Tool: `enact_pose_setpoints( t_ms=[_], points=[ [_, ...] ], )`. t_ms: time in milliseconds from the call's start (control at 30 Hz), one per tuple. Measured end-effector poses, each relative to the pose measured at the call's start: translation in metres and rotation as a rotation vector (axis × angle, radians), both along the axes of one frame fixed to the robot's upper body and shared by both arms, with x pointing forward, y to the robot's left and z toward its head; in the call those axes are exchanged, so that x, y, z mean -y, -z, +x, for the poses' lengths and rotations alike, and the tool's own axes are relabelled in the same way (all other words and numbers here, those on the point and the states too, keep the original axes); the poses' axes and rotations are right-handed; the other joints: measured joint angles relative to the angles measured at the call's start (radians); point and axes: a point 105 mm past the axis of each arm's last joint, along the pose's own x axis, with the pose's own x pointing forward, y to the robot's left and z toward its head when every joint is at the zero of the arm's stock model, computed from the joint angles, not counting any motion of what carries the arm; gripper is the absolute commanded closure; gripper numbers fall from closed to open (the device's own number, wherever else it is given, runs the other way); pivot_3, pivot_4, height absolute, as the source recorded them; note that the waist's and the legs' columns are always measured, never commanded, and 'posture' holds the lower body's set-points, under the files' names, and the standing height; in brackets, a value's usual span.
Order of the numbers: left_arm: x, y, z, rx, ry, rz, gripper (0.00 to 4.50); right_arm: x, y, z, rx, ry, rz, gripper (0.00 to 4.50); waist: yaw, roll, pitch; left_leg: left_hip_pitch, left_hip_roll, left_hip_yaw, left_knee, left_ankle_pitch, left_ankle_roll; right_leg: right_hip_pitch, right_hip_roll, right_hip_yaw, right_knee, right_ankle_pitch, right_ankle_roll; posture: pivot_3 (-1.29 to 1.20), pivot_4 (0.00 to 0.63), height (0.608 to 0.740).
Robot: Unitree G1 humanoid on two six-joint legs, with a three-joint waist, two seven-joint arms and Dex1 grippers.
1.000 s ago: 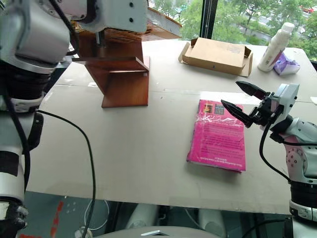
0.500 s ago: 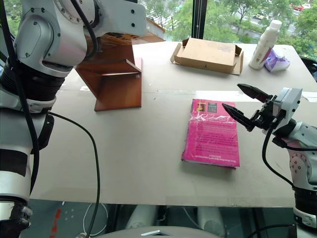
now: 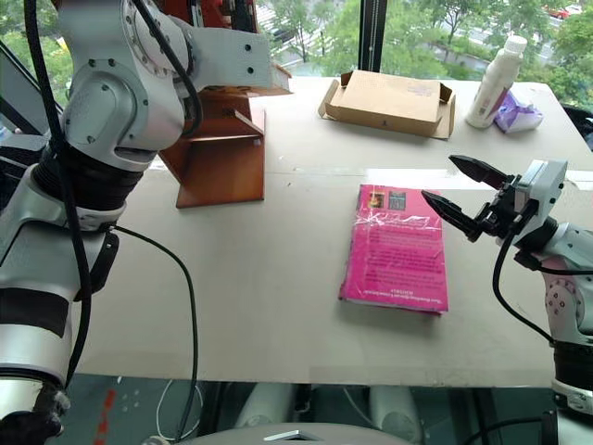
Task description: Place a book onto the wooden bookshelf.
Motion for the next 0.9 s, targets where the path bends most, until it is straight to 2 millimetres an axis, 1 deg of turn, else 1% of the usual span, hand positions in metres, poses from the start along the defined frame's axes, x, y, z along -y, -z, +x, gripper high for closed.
enact_pose_setpoints(
  t_ms=[67,100,133,300,400,500,567,600,633,733,767,800,833,867,900],
  points=[
    [-0.002,0.009,-0.001,-0.045,-0.012,-0.034,2.02,0.005,0.001,-0.003,-0.006,0.010,0.000,0.95,-0.001,0.000,0.001,-0.001,0.000,0.000,0.000,0.000,0.000,0.000,0.000,0.000,0.000,0.000,0.000,0.00,0.150,0.740],
    [-0.002,0.010,-0.001,-0.054,-0.017,-0.048,1.61,0.007,0.001,-0.004,-0.007,0.015,0.001,0.95,0.000,-0.001,0.001,-0.002,0.000,0.000,0.001,0.000,0.000,-0.001,0.000,0.000,0.000,0.000,0.000,0.00,0.150,0.740],
    [-0.002,0.009,-0.001,-0.052,-0.021,-0.065,1.11,0.008,0.001,-0.005,-0.008,0.016,0.004,0.95,0.001,-0.002,0.002,-0.003,0.000,0.000,0.001,0.000,0.000,-0.002,0.000,-0.001,-0.001,0.000,0.000,0.00,0.150,0.740],
    [-0.005,-0.010,-0.012,-0.039,0.003,-0.156,1.11,0.005,-0.004,-0.008,0.004,-0.001,0.003,0.95,0.003,-0.003,0.002,-0.005,0.000,0.000,0.001,-0.001,0.000,-0.003,-0.001,0.000,-0.003,0.000,0.000,0.00,0.150,0.740],
    [-0.014,-0.013,-0.023,-0.055,0.017,-0.188,1.11,0.005,-0.004,-0.010,-0.008,-0.006,0.000,0.95,0.002,-0.003,0.003,-0.006,0.000,0.000,0.001,-0.001,0.001,-0.003,-0.001,0.000,-0.003,0.000,0.000,0.00,0.150,0.740],
    [-0.028,-0.012,-0.040,-0.087,0.032,-0.248,1.11,0.004,-0.006,-0.012,-0.011,-0.014,0.001,0.95,-0.001,-0.002,0.003,-0.005,0.000,-0.001,0.001,-0.001,0.001,-0.003,-0.001,0.000,-0.002,0.000,0.000,0.00,0.150,0.740],
    [-0.032,-0.013,-0.049,-0.100,0.055,-0.273,1.11,0.004,-0.007,-0.013,-0.009,-0.018,0.001,0.95,0.002,-0.002,0.003,-0.005,0.000,-0.001,0.001,-0.001,0.001,-0.003,-0.001,0.000,-0.002,0.000,0.000,0.00,0.150,0.740],
    [-0.032,-0.015,-0.057,-0.106,0.099,-0.311,1.11,0.004,-0.009,-0.013,-0.010,-0.021,0.003,0.95,0.002,-0.002,0.003,-0.005,0.000,-0.001,0.001,-0.001,0.001,-0.003,-0.001,0.000,-0.002,0.000,0.000,0.00,0.150,0.740],
    [-0.031,-0.020,-0.069,-0.110,0.162,-0.378,1.11,0.004,-0.010,-0.013,-0.015,-0.024,0.001,0.95,0.002,-0.003,0.003,-0.005,0.000,-0.001,0.002,-0.001,0.001,-0.003,-0.001,0.000,-0.002,0.000,0.000,0.00,0.150,0.740],
    [-0.025,-0.036,-0.095,-0.098,0.280,-0.529,1.11,0.004,-0.012,-0.013,-0.017,-0.029,-0.009,0.95,0.005,-0.004,0.004,-0.005,0.000,-0.001,0.003,-0.001,0.001,-0.002,-0.001,0.000,-0.002,0.000,0.000,0.00,0.150,0.740],
    [-0.020,-0.044,-0.112,-0.119,0.350,-0.666,1.11,0.005,-0.013,-0.012,-0.028,-0.032,-0.015,0.95,0.006,-0.004,0.004,-0.005,0.000,-0.002,0.004,-0.001,0.001,-0.002,-0.001,-0.001,-0.002,0.000,0.001,0.00,0.150,0.740],
    [-0.019,-0.047,-0.118,-0.125,0.375,-0.714,1.11,0.005,-0.013,-0.012,-0.029,-0.034,-0.018,0.95,0.006,-0.004,0.004,-0.005,0.000,-0.002,0.004,-0.001,0.001,-0.001,-0.001,-0.001,-0.003,-0.001,0.001,0.00,0.150,0.740],
    [-0.014,-0.048,-0.127,-0.139,0.431,-0.791,1.11,0.005,-0.015,-0.012,-0.028,-0.036,-0.020,0.95,0.005,-0.004,0.004,-0.003,0.000,-0.002,0.004,-0.001,0.001,0.000,-0.001,-0.001,-0.003,-0.001,0.001,0.00,0.150,0.740],
    [-0.011,-0.046,-0.133,-0.155,0.469,-0.826,1.11,0.005,-0.016,-0.012,-0.026,-0.038,-0.021,0.95,0.005,-0.004,0.004,-0.003,0.000,-0.002,0.005,-0.001,0.001,0.001,-0.001,-0.001,-0.002,-0.001,0.001,0.00,0.150,0.740],
    [-0.006,-0.033,-0.139,-0.199,0.508,-0.869,1.11,0.005,-0.018,-0.012,-0.028,-0.041,-0.025,0.95,0.004,-0.001,0.002,-0.002,0.000,-0.002,0.005,-0.001,0.001,0.002,-0.001,-0.001,-0.003,-0.001,0.001,0.00,0.150,0.740]
  ],
)
